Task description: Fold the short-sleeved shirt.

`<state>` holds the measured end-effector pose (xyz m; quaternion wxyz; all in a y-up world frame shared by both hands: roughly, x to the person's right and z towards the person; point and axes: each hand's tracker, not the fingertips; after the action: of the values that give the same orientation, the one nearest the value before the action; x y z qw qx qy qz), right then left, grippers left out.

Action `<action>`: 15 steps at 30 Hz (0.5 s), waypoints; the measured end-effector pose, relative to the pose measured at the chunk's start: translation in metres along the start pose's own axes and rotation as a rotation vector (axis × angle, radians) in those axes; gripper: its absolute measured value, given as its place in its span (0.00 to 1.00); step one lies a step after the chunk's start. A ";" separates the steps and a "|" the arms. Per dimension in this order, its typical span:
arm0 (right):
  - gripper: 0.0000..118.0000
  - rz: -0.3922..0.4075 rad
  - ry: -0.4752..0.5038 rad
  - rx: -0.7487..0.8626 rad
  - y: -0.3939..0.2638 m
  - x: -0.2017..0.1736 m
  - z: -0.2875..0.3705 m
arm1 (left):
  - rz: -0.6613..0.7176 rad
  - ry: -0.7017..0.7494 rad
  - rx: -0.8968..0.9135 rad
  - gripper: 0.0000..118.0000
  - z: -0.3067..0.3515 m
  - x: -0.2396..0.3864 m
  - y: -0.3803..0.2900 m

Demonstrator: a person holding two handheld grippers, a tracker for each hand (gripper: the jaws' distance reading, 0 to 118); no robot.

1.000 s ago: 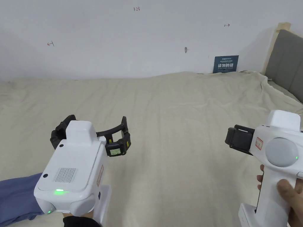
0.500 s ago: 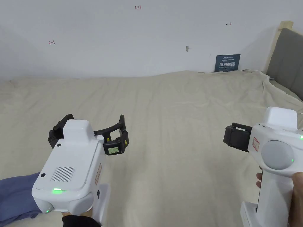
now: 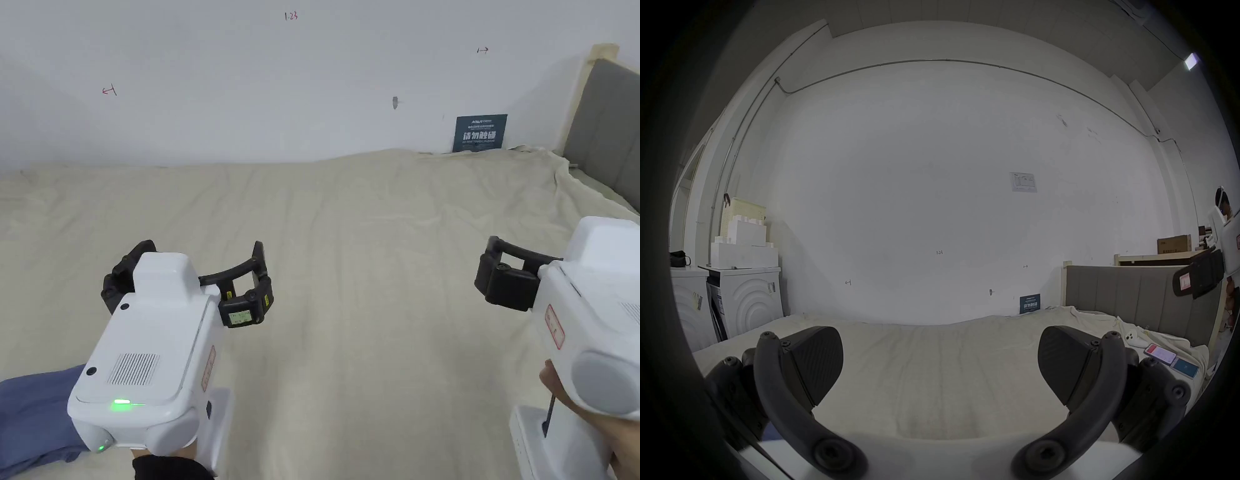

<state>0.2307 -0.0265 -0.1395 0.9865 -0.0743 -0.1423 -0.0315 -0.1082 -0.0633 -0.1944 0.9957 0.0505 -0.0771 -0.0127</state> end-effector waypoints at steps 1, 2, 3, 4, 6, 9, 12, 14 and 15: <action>0.99 0.003 0.014 0.038 -0.002 0.000 0.002 | 0.001 0.000 0.000 1.00 0.000 0.000 0.000; 1.00 0.009 0.027 0.082 -0.004 0.000 0.003 | 0.001 -0.001 0.001 1.00 0.000 0.001 0.000; 1.00 0.022 0.028 0.100 -0.005 0.001 0.003 | 0.001 -0.001 0.001 1.00 0.000 0.001 0.001; 1.00 0.037 0.027 0.090 -0.005 0.000 0.002 | 0.000 -0.002 0.003 1.00 0.000 0.001 0.001; 1.00 0.053 0.034 0.090 -0.006 0.000 0.001 | -0.002 -0.003 0.006 1.00 0.000 0.002 0.002; 1.00 0.040 0.014 0.096 -0.009 0.001 0.000 | -0.004 -0.004 0.010 1.00 0.000 0.003 0.002; 1.00 0.036 0.008 0.086 -0.011 0.003 -0.002 | -0.009 -0.002 0.013 1.00 0.001 0.003 0.003; 1.00 0.032 0.006 0.084 -0.012 0.003 -0.002 | -0.007 -0.002 0.011 1.00 0.001 0.003 0.003; 1.00 0.033 0.005 0.084 -0.012 0.003 -0.002 | -0.006 -0.001 0.012 1.00 0.001 0.003 0.003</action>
<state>0.2333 -0.0387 -0.1389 0.9896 -0.0352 -0.1395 -0.0092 -0.1057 -0.0603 -0.1930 0.9953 0.0565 -0.0774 -0.0151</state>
